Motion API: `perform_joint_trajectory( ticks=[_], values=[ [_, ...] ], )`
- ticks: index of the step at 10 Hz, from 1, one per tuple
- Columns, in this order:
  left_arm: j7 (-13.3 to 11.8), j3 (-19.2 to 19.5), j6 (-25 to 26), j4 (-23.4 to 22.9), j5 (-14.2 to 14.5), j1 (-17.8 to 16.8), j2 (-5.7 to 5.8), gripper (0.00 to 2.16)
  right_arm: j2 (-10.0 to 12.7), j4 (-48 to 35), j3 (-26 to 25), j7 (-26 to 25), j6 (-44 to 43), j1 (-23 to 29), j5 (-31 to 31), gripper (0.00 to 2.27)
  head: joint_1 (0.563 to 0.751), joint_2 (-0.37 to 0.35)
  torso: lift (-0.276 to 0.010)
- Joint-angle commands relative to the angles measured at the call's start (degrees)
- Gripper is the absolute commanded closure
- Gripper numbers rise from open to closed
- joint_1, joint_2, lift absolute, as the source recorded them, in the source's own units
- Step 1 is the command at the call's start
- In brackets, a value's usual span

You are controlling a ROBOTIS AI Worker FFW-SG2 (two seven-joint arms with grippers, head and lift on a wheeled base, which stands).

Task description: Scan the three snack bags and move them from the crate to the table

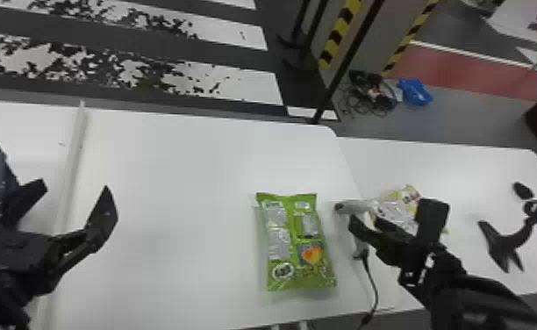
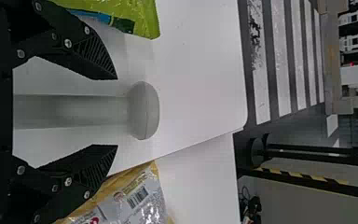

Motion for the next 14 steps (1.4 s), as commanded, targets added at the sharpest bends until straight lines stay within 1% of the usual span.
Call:
perform_joint_trajectory(
  ticks=[1,2,3,4,6,8,10,12,13,14],
  values=[
    [0.0,-0.2,0.0,0.3,0.1,-0.1,-0.09,0.03,0.3,-7.6,-3.0,3.5,3.3,3.7,-6.1,0.06,0.695,-0.35,-0.062],
    [0.0,-0.2,0.0,0.5,0.0,-0.2,-0.09,0.03,0.5,-10.9,-5.1,8.5,13.9,4.0,-10.1,0.06,0.695,-0.35,-0.062],
    [0.0,-0.2,-0.2,0.5,0.0,-0.2,-0.01,0.03,0.5,-12.8,-5.3,10.4,20.7,4.0,-12.4,0.05,0.695,-0.35,-0.062],
    [0.0,-0.2,-0.2,0.4,0.0,-0.2,0.08,0.03,0.6,-13.2,-5.1,10.5,21.8,4.0,-13.0,0.05,0.695,-0.35,-0.062],
    [0.0,-0.2,-0.2,0.2,0.0,0.1,0.17,0.03,1.0,-10.9,-2.6,10.7,21.1,3.6,-12.6,0.08,0.695,-0.341,-0.062],
    [0.0,-0.1,-0.2,0.2,0.0,0.3,0.17,0.03,1.1,-6.3,0.2,11.8,15.8,2.2,-11.1,0.08,0.695,-0.318,-0.062],
    [0.0,-0.2,-0.2,0.1,0.0,0.5,0.17,0.03,1.1,0.4,2.7,14.0,9.5,-1.2,-7.8,0.08,0.695,-0.305,-0.062],
    [0.0,0.1,-0.2,0.1,0.0,0.5,0.17,0.03,0.9,8.8,4.2,17.7,8.9,-5.3,-7.3,0.08,0.695,-0.291,-0.062],
    [0.0,0.1,0.0,0.1,0.0,0.5,0.17,0.03,0.6,10.9,5.2,19.1,8.4,-6.2,-6.8,0.11,0.695,-0.281,-0.062],
    [0.0,0.1,0.0,0.2,0.0,0.6,0.17,0.03,0.4,12.1,5.6,21.8,9.8,-7.5,-5.5,1.27,0.695,-0.27,-0.062]
  ],
)
